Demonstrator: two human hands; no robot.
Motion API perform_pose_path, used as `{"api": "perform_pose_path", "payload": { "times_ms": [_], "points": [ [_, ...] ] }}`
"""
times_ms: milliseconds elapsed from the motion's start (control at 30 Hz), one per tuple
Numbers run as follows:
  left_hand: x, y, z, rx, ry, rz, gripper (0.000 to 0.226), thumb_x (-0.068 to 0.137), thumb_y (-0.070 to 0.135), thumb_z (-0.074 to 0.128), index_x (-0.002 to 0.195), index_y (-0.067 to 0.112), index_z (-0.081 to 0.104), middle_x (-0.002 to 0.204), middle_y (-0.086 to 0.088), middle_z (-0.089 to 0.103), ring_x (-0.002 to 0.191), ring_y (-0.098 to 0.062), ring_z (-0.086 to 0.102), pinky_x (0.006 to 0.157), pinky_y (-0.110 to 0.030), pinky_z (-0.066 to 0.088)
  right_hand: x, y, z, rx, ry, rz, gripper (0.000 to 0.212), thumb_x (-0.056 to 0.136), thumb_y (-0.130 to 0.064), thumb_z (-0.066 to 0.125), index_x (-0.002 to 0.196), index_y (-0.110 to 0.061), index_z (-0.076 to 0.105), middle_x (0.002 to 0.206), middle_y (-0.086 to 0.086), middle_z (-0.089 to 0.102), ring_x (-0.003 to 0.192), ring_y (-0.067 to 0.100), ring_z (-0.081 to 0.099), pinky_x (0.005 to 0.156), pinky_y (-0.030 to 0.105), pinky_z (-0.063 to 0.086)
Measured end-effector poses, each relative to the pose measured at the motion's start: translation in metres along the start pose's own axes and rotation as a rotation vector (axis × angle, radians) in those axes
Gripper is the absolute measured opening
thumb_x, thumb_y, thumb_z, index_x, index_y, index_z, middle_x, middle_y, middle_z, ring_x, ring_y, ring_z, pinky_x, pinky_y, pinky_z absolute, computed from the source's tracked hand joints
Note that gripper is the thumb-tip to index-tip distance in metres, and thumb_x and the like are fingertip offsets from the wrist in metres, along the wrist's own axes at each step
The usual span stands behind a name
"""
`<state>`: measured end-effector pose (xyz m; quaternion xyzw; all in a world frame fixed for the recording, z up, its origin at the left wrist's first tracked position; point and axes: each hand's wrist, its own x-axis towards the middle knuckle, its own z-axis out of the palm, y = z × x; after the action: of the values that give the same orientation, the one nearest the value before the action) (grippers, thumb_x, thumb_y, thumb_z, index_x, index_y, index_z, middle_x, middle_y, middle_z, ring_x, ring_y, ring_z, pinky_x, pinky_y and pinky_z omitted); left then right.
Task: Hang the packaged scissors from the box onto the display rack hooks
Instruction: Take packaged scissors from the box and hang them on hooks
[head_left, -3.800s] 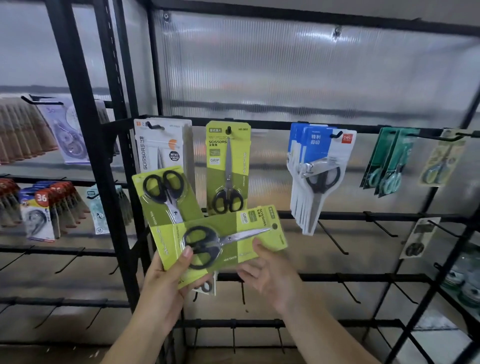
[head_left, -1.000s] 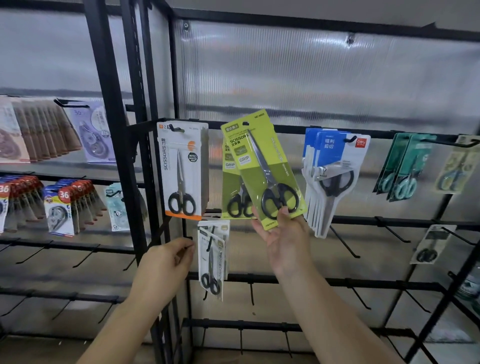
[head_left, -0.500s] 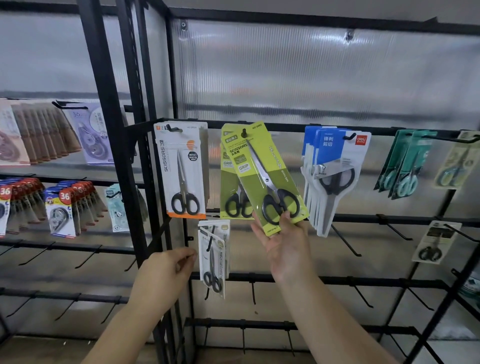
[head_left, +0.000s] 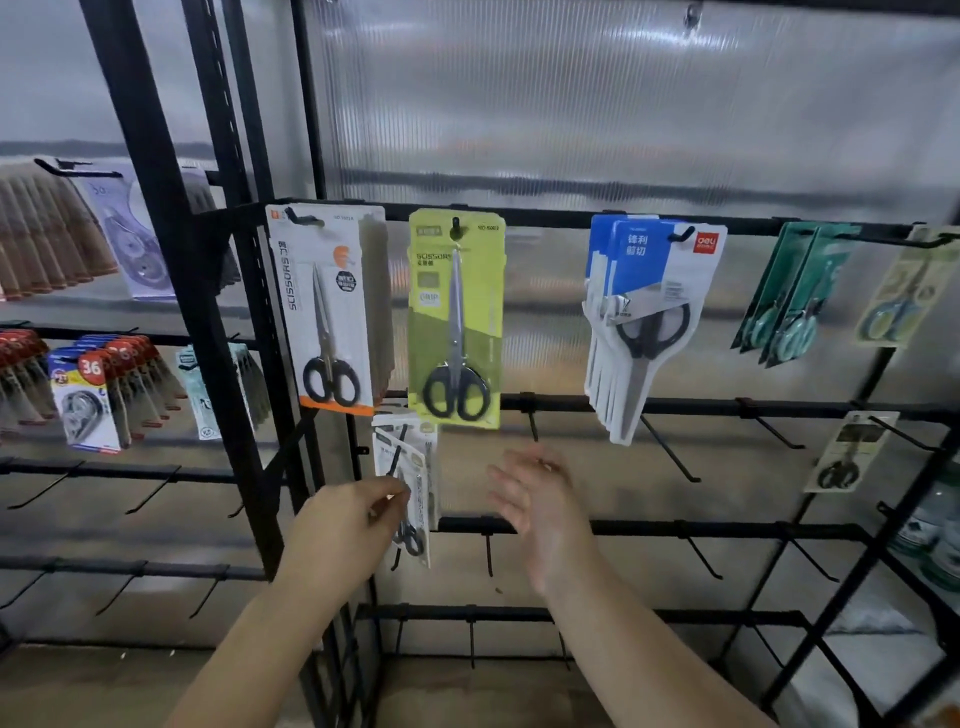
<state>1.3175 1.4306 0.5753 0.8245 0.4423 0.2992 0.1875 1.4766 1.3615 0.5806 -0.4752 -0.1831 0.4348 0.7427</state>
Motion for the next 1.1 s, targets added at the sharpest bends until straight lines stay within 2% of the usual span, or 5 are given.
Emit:
{"api": "perform_pose_path", "payload": {
  "times_ms": [267,367,533,667,1100],
  "points": [
    [-0.008,0.013,0.071,0.009,-0.156,0.000,0.021,0.092,0.020,0.058,0.108,0.018,0.070,0.093,-0.005,0.071,0.083,-0.021,0.065,0.072,-0.028,0.048,-0.002,0.018,-0.086,-0.379,0.199,-0.064,0.027,0.091,0.001,0.050,0.111,-0.017,0.050,0.100,-0.004,0.052,0.084,0.004,0.050,0.062,0.010,0.039],
    [-0.010,0.030,0.107,-0.002,-0.260,-0.026,0.023,0.093,0.022,0.055,0.112,0.020,0.068,0.093,-0.001,0.068,0.088,-0.021,0.064,0.080,-0.029,0.049,0.003,0.023,-0.136,-0.440,0.275,0.007,0.024,0.091,0.000,0.051,0.108,-0.017,0.052,0.110,0.002,0.052,0.094,0.013,0.052,0.077,0.021,0.044],
    [-0.028,0.058,0.182,-0.019,-0.390,-0.101,0.024,0.093,0.020,0.056,0.114,0.015,0.067,0.102,-0.006,0.070,0.094,-0.022,0.064,0.077,-0.025,0.043,0.003,0.039,-0.235,-0.537,0.420,0.100,0.023,0.092,-0.004,0.051,0.108,-0.020,0.053,0.096,-0.006,0.055,0.083,0.011,0.054,0.059,0.020,0.040],
    [-0.070,0.070,0.258,-0.026,-0.590,-0.196,0.028,0.094,0.019,0.055,0.120,0.015,0.063,0.110,-0.005,0.068,0.098,-0.019,0.062,0.078,-0.018,0.040,-0.006,0.071,-0.321,-0.553,0.509,0.242,0.033,0.093,-0.005,0.049,0.122,-0.021,0.044,0.110,-0.001,0.055,0.089,0.011,0.055,0.069,0.027,0.048],
    [-0.220,-0.084,0.577,-0.046,-0.881,-0.633,0.028,0.093,0.016,0.054,0.120,0.011,0.060,0.110,-0.010,0.061,0.105,-0.028,0.057,0.077,-0.023,0.040,0.001,0.349,-0.529,-0.469,0.613,0.716,0.022,0.094,0.004,0.044,0.094,-0.018,0.047,0.101,0.012,0.058,0.080,0.022,0.056,0.065,0.027,0.043]
  ]
}}
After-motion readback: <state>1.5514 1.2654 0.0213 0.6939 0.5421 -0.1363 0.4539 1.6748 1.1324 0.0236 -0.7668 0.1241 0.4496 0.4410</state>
